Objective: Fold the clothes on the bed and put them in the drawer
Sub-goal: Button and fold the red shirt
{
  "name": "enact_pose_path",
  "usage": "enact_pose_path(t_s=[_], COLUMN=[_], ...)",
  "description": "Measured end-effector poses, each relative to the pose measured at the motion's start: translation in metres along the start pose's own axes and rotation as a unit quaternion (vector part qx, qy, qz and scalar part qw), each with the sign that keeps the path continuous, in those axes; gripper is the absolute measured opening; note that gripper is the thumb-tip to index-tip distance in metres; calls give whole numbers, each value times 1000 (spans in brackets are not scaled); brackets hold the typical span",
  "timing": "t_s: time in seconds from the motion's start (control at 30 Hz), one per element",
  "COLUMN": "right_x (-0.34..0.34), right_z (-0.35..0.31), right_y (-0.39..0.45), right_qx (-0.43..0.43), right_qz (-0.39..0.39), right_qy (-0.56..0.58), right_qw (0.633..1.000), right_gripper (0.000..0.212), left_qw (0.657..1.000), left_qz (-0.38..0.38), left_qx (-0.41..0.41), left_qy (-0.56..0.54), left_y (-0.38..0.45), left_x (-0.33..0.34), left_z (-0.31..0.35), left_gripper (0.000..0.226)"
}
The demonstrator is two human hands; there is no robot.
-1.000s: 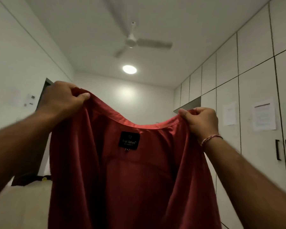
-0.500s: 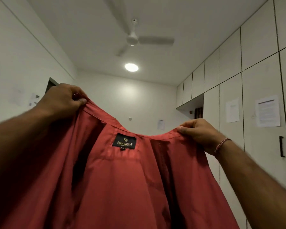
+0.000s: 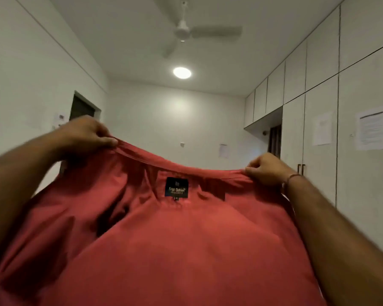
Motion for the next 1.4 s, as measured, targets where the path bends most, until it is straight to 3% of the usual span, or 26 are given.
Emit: enact_pose_path(t_s=[0.07, 0.13, 0.17, 0.2, 0.27, 0.33, 0.43, 0.47, 0.53, 0.57, 0.6, 0.67, 0.7, 0.73, 0.8, 0.9, 1.0, 1.1, 1.17, 1.23, 1.3, 1.37, 1.4], right_x=[13, 13, 12, 14, 31, 36, 30, 28, 25, 35, 47, 85, 103, 113, 123, 134, 149, 205, 265, 332, 387, 425, 434], right_z=[0, -2, 2, 10, 21, 7, -14, -19, -23, -16, -8, 18, 31, 35, 27, 21, 6, 3, 6, 7, 1, -6, -12], right_y=[3, -10, -10, -8, 1, 2, -12, -22, -46, -51, -45, -30, -25, -27, -29, -36, -67, -130, -191, -263, -337, -398, -419], right_qx=[-14, -44, -43, -16, 70, 82, -25, -77, -148, -144, -117, -15, 46, 87, 88, 111, 136, 142, 171, 229, 298, 378, 423], right_qz=[28, 31, 55, 93, 121, 125, 31, -13, -91, -103, -87, -7, 55, 120, 178, 170, 160, 101, 40, -45, -114, -142, -156], right_qy=[117, 290, 318, 271, 18, -44, 129, 234, 466, 497, 476, 148, 23, -1, 28, 53, 115, 168, 196, 259, 318, 395, 440], right_qw=[993, 956, 946, 958, 990, 988, 991, 969, 867, 849, 868, 989, 997, 989, 980, 978, 971, 970, 965, 937, 893, 825, 776], right_gripper=[22, 19, 19, 20, 24, 23, 18, 18, 19, 21, 22, 24, 25, 24, 31, 47, 50, 34, 15, 11, 18, 12, 6], left_qw=[995, 972, 968, 976, 987, 984, 971, 954, 863, 844, 862, 960, 967, 961, 949, 952, 941, 948, 957, 947, 911, 887, 899], left_qz=[5, 19, 46, 88, 152, 162, 92, 49, -53, -58, -20, 129, 192, 233, 255, 210, 168, 120, 131, 110, 45, -12, -28], left_qx=[13, 25, 39, 46, 39, 52, 75, 67, 28, 6, -22, -81, -96, -96, -77, -95, -141, -169, -169, -227, -338, -391, -369], left_qy=[-103, -233, -243, -192, -36, -61, -209, -288, -502, -533, -506, -237, -135, -116, -168, -202, -257, -240, -197, -198, -233, -245, -235], left_y=[4, -1, 1, 1, -2, -8, -20, -26, -44, -49, -49, -52, -57, -63, -72, -80, -117, -196, -267, -346, -426, -479, -488], left_x=[11, 11, 9, 8, 24, 44, 57, 58, 65, 71, 75, 88, 97, 107, 120, 140, 155, 196, 234, 285, 338, 371, 378], left_z=[-3, -2, -4, -8, -15, -10, 7, 7, 3, -12, -28, -66, -82, -87, -82, -84, -81, -85, -92, -106, -128, -138, -135], left_gripper=[15, 11, 11, 11, 14, 16, 12, 11, 14, 16, 17, 20, 24, 25, 25, 23, 18, 8, 3, 10, 13, 21, 25])
Point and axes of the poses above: each hand's wrist, its own y-axis towards the middle knuckle, its own x-axis out of the palm, z = x × y, the point moved 5 cm from there along y, towards the middle knuckle, and after that the axes turned 15 degrees about -y, right-handed, at the moved point
